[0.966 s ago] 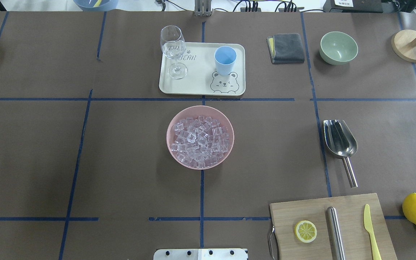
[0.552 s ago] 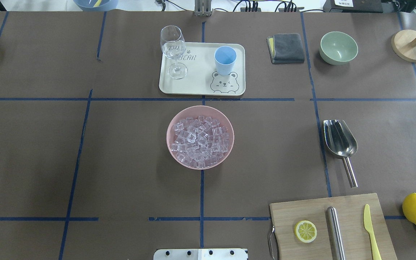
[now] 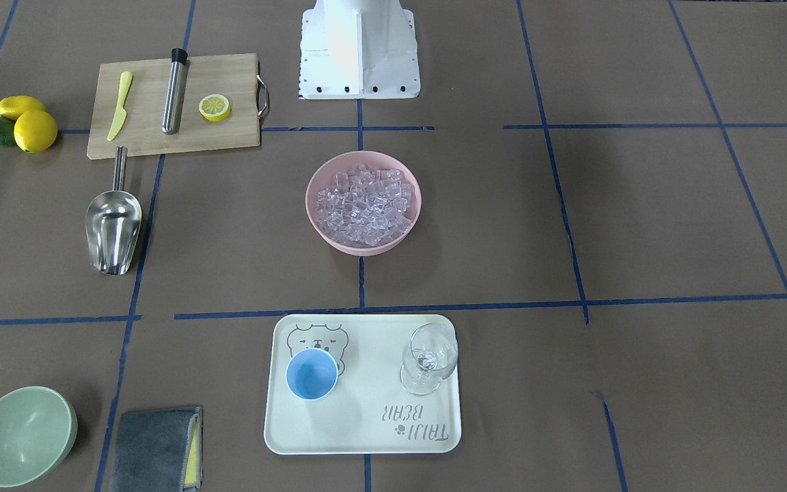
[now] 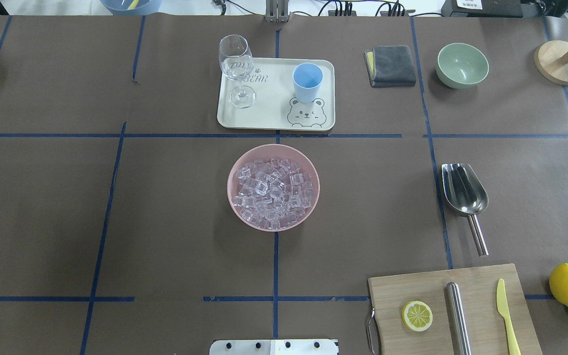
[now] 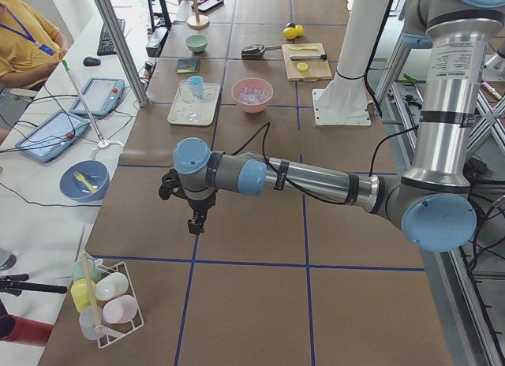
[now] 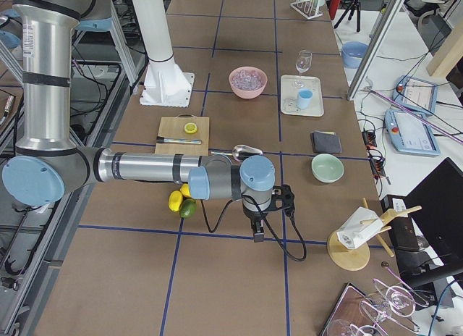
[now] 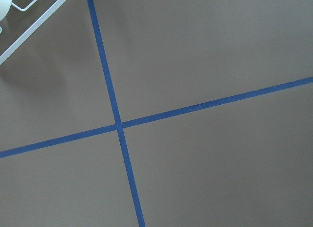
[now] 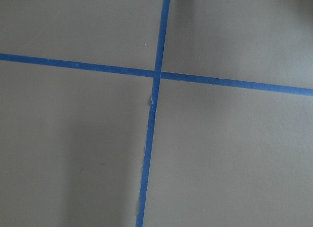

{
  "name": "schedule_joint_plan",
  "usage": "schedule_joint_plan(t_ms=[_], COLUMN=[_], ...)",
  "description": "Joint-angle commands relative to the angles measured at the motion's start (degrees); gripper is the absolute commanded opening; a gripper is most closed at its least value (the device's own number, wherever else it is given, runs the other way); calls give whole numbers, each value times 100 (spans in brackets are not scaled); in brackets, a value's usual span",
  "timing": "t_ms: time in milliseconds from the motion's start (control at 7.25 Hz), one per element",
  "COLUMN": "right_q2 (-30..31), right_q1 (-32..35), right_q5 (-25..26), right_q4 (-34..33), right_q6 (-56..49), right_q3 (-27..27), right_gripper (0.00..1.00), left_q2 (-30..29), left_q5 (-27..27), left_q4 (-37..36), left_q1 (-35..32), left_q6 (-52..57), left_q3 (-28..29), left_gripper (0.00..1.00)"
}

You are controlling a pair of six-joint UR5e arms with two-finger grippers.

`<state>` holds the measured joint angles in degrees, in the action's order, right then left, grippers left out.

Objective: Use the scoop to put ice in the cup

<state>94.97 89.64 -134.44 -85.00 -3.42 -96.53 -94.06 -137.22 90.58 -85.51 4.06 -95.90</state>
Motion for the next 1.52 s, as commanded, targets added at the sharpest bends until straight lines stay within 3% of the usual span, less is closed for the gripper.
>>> schedule_joint_plan(t_ms=[0, 276, 690, 1241, 1379], right_q2=[-214, -382, -391, -392, -391], right_q1=[-95, -122, -157, -447, -465], right_q5=[5, -3, -12, -38, -38], right_q4=[1, -16, 203, 544, 616], right_q6=[43, 156, 324, 570, 692], right_q3=[-173, -103, -76, -182, -182], right_gripper=[100, 100, 100, 100, 100], left_q2=[-112, -121, -183, -322, -558], left_q5=[-51, 1, -60, 10, 11], left_q4=[640, 2334, 2622, 4938, 4995], left_q1=[8, 17, 95, 2060, 2334], left_q6=[-10, -54, -344, -1099, -1083], left_q3=[37, 140, 291, 291, 300], left_gripper=[100, 100, 100, 100, 100])
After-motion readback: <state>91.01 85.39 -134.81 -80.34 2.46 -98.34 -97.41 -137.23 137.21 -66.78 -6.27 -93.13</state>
